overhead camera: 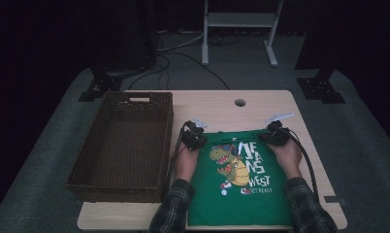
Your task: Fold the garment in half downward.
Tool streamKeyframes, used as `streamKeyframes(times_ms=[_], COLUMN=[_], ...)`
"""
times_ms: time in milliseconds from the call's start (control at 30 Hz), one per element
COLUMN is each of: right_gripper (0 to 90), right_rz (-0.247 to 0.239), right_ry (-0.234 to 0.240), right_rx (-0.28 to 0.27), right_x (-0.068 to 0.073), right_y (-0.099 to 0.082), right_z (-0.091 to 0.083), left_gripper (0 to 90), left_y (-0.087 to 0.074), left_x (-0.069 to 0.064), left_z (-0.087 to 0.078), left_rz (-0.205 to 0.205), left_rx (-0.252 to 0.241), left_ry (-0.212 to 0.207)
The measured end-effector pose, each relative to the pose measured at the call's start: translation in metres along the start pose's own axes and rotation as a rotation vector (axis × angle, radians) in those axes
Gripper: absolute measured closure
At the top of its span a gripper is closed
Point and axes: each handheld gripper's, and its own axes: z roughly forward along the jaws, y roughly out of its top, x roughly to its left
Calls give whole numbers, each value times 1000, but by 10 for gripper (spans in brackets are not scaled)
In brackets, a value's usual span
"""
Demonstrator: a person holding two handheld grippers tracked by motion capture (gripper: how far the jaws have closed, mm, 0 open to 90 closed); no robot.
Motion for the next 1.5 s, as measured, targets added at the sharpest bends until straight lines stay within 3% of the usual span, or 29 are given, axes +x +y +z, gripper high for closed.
streamKeyframes(times_ms=[167,267,400,833,1133,1500], right_gripper=[893,893,893,892,892,892], right_rz=[-20,-29,-52,-111,-119,-171], right_ry=[-13,-9,3,34,54,70], right_rx=[3,-35,-74,-179,-211,-189], right_x=[2,5,11,34,45,66], right_y=[1,-3,-12,-49,-74,-92], right_z=[-1,-10,-25,-72,-90,-109], left_gripper=[877,877,877,877,877,877], left_y=[2,1,-3,-25,-40,-68], left_x=[1,0,-5,-41,-62,-81], left_z=[-2,-10,-24,-60,-80,-101], left_rz=[0,-28,-37,20,50,62], left_rx=[14,-19,-52,-116,-144,-162], left_ry=[-8,-39,-68,-86,-103,-153])
